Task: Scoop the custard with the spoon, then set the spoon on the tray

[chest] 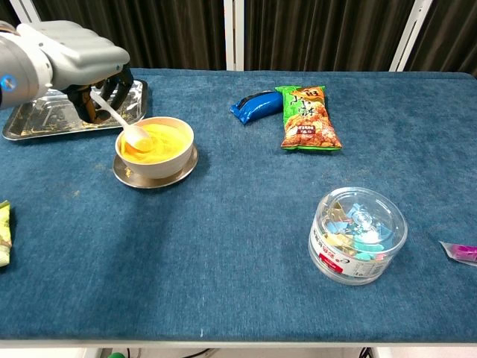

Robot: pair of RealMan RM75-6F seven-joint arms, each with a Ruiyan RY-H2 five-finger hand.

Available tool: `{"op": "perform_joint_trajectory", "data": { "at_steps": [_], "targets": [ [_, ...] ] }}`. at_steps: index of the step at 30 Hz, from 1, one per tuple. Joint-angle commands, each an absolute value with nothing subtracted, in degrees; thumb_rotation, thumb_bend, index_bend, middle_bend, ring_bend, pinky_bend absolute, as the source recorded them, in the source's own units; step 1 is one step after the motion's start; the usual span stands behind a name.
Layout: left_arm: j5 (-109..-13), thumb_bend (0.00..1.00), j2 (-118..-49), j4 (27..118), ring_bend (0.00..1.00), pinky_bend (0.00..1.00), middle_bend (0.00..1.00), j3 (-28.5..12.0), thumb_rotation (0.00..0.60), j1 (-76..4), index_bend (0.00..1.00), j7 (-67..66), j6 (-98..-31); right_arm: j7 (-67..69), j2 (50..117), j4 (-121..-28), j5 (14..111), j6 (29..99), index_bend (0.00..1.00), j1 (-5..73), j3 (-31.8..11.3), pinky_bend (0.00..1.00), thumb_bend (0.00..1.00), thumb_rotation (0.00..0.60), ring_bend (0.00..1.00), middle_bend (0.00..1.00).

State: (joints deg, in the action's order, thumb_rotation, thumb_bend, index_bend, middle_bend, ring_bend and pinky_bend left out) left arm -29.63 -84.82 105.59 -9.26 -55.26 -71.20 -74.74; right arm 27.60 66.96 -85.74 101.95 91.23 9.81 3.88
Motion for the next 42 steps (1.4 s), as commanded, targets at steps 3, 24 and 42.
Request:
{"op": "perform_joint_trajectory", "data": {
  "at_steps": [3, 24, 42],
  "targets": [
    [-28.6, 0.4, -85.9, 105.6, 0.36, 0.17, 0.56, -8.6, 0.6, -57.6, 0.57, -75.3, -77.3, 27.8, 67.0, -85.5, 101.9, 91.5, 0.11, 9.6, 3.9, 0.13, 0.3, 0.6, 0.01, 0.2],
    [-32.5, 0.41, -93.3, 97.9, 0.36, 0.17, 0.57, -5.2, 0.6, -57.7, 0.59, -75.7, -78.6, 28.1, 67.1, -85.2, 101.7, 91.3, 0.11, 9.5, 3.9, 0.13, 0.3, 0.6, 0.01, 0.2],
    [-36.0, 0.41, -86.8, 102.6, 0.37, 0.17, 0.57, -8.3, 0.6, -51.0, 0.6, -56.5, -74.1, 27.3, 66.9, -86.1, 101.8, 91.1, 0.11, 9.6, 3.7, 0.13, 0.3, 0.6, 0.01, 0.2]
  ]
}}
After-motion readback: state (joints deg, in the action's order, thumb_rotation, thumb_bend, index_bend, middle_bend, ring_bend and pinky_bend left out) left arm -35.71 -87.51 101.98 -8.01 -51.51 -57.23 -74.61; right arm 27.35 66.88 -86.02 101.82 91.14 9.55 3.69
